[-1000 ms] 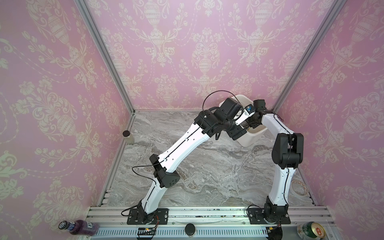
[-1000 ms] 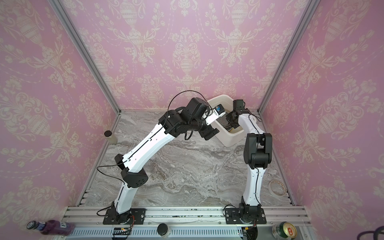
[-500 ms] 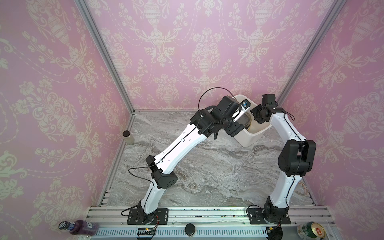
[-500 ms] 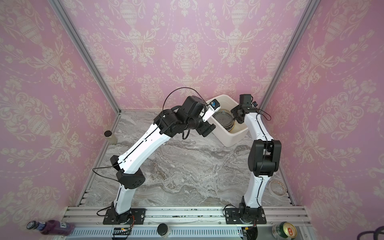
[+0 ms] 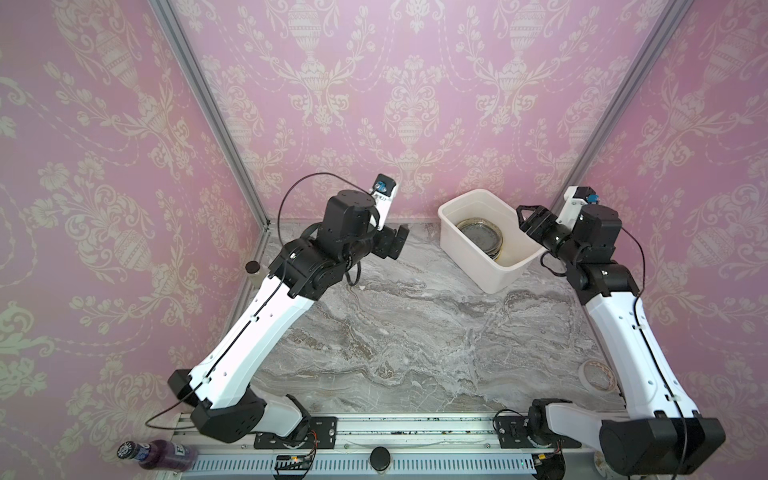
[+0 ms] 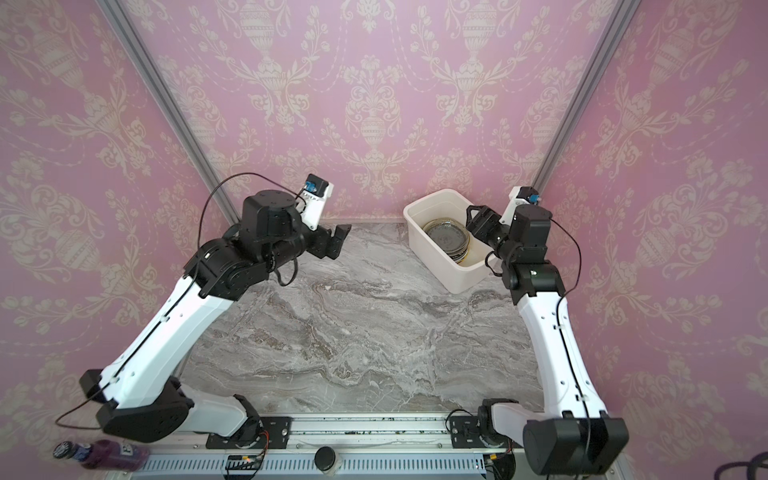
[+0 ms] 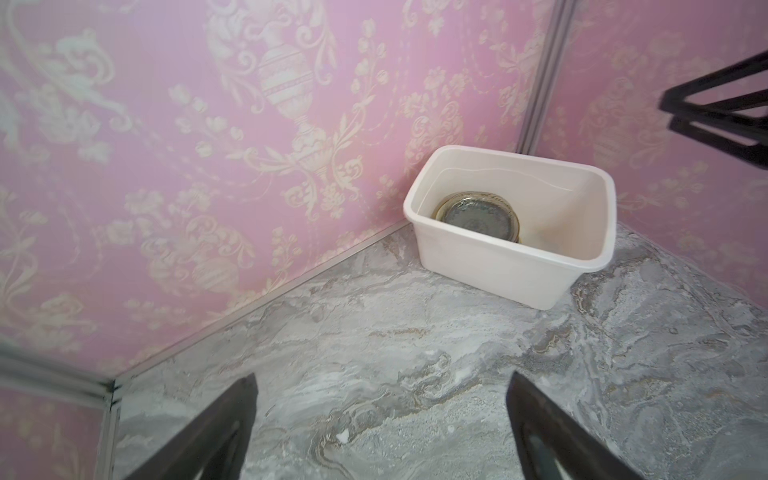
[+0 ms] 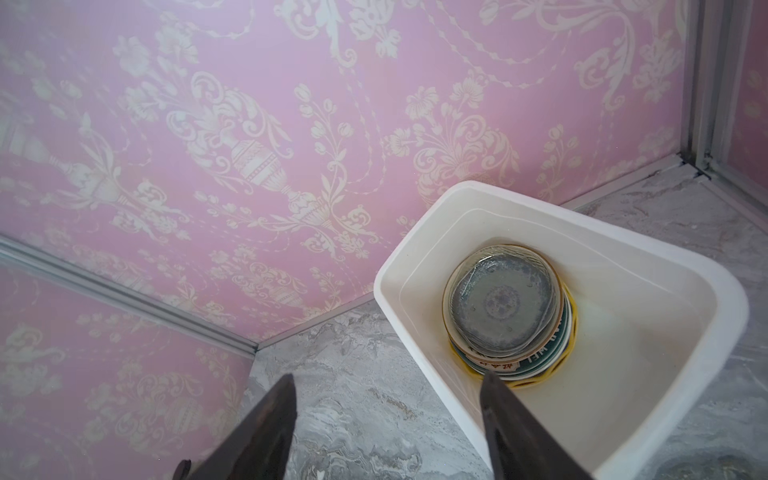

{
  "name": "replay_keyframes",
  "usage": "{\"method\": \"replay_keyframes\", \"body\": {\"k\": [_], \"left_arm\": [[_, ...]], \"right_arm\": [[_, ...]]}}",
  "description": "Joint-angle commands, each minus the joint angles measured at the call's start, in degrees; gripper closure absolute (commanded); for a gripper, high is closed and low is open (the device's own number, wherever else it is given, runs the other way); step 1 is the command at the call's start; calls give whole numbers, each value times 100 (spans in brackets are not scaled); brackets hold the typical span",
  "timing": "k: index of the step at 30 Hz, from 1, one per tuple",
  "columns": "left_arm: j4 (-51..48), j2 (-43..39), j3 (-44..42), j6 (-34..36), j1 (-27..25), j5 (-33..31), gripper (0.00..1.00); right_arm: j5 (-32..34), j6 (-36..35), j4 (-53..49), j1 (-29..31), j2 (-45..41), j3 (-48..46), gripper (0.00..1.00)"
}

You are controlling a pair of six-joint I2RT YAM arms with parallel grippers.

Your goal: Place the plates into the plastic bin on the countertop

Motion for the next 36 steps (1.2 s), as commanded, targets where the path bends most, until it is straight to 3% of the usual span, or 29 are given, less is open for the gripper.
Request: {"method": "replay_keyframes", "body": {"k": [1,7,10,14,15,16,17,19,24,36], "left_arm": [[754,-831,-1073,-610,587,-30,2],[1127,-1973,-3049,-560,1634,-411,1],[1697,-2388,-4236,-683,2173,-842,1],[2486,-2657,-5567,-1108,2915,-783,1],[2762,-2694,-5935,-1200,3048,-795,1],[3114,-2738,-6308,-1204,3142,-775,1],[3481,-2765,-6604,-1160,3206,-794,1],[4292,-2762,-7189,-990,3284,-806,1],[5141,-1979,-7560,-964,3528,-707,1],[7875,112,-7886,-789,3722,-40,1]], "right_arm": [[-248,-1158,27,7,-617,-610,30],[136,-1869,-282,9,-1699,-1923,31],[735,-1864,152,10,-2268,-2881,30],[1648,-1771,1187,14,-2858,-4224,29],[1783,-1675,1419,9,-2899,-4485,26],[1814,-1654,1578,11,-2873,-4673,9],[1852,-1665,1672,9,-2815,-4792,0],[2213,-1365,1811,10,-2593,-4971,0],[2792,-1224,2609,8,-1850,-5491,0],[2707,-1446,4994,-9,-229,-5839,0]]}}
